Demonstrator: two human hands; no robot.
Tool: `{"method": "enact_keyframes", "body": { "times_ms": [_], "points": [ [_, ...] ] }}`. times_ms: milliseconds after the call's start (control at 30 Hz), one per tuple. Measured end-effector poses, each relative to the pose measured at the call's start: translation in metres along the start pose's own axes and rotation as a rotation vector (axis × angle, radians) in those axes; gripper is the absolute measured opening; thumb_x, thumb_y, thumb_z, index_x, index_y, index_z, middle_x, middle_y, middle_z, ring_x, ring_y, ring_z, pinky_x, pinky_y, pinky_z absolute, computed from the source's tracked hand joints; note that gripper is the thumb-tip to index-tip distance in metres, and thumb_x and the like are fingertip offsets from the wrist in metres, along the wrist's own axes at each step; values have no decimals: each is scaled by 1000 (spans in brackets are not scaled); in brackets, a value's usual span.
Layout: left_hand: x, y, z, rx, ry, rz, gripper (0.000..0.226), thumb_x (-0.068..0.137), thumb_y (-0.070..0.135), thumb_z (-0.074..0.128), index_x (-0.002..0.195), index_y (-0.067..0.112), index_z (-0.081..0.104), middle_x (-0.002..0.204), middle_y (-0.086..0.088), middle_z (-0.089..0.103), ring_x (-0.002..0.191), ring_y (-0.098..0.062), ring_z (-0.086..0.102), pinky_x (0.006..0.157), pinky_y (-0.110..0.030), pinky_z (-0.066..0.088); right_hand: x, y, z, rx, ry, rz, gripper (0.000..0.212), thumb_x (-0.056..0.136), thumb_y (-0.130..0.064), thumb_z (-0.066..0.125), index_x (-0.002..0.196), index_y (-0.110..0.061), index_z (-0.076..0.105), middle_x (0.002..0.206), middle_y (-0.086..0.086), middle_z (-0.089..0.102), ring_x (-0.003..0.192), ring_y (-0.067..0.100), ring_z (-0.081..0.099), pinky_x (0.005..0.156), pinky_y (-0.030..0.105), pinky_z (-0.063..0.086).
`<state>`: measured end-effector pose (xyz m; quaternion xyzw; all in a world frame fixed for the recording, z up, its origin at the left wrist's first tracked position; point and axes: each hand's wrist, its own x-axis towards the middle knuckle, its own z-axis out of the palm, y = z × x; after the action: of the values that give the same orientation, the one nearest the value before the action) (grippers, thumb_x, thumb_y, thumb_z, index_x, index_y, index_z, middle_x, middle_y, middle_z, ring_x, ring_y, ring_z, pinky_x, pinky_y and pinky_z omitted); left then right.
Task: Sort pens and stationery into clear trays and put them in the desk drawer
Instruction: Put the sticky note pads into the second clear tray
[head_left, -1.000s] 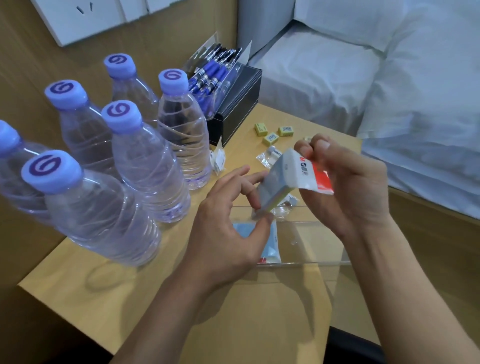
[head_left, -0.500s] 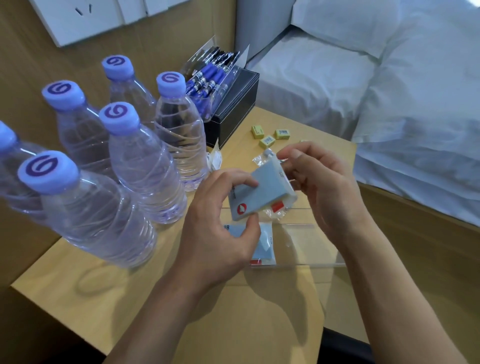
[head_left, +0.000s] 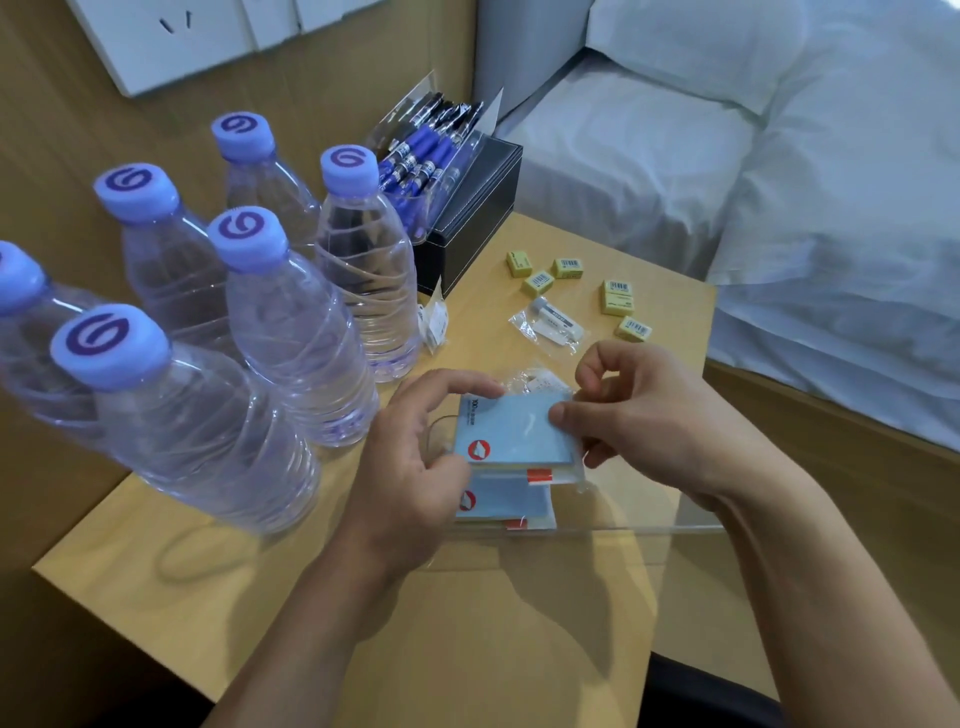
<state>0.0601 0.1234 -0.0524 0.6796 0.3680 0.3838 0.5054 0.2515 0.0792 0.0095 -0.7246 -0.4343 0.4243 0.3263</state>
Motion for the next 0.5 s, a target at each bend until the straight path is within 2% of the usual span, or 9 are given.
{"method": "enact_keyframes", "body": {
  "times_ms": [67,133,233,300,367,433,500],
  "points": [
    [0,-1,2,-83,35,-90,48,65,5,41,100,22,70,95,-1,70,82,-27,71,59,-56,56,0,1,2,-77,-6,14,34,89,-12,74,71,-15,46,59,0,64,52,11,60,56,30,54],
    [1,-2,6,-68,57,-135,41,68,10,43,96,24,70,91,3,70,78,-21,70,58,-48,56,1,2,5,-132,-19,20,35,89,-12,73,70,-15,45,63,4,64,52,14,60,55,29,53],
    [2,-6,12,-18,37,-199,37,68,15,45,94,27,69,87,4,69,75,-21,65,55,-39,51,1,7,10,-175,-41,6,36,89,-8,71,67,-16,43,59,4,59,54,17,60,63,40,55],
    [3,-9,14,29,6,-212,38,67,16,44,95,28,68,88,6,69,79,-17,65,57,-35,51,0,13,13,-221,-48,-10,35,87,-8,70,66,-17,42,60,3,56,58,19,59,65,41,53],
    [3,-11,14,69,-6,-209,40,67,16,44,96,29,67,96,11,69,91,-6,65,68,-26,51,0,18,16,-264,-62,-17,34,86,-11,69,66,-18,43,63,3,54,62,23,58,69,47,54],
    [4,-11,14,85,-18,-206,42,65,15,44,97,30,67,103,11,69,101,-2,63,77,-27,53,0,22,19,-271,-61,-10,33,86,-14,70,67,-19,45,65,4,55,67,32,62,74,51,55],
    [4,-10,14,84,-20,-207,42,66,16,44,97,29,67,103,11,70,104,-3,62,79,-27,54,-1,23,23,-248,-25,-9,30,86,-17,72,68,-18,48,67,8,61,74,34,68,74,50,56]
  ]
}}
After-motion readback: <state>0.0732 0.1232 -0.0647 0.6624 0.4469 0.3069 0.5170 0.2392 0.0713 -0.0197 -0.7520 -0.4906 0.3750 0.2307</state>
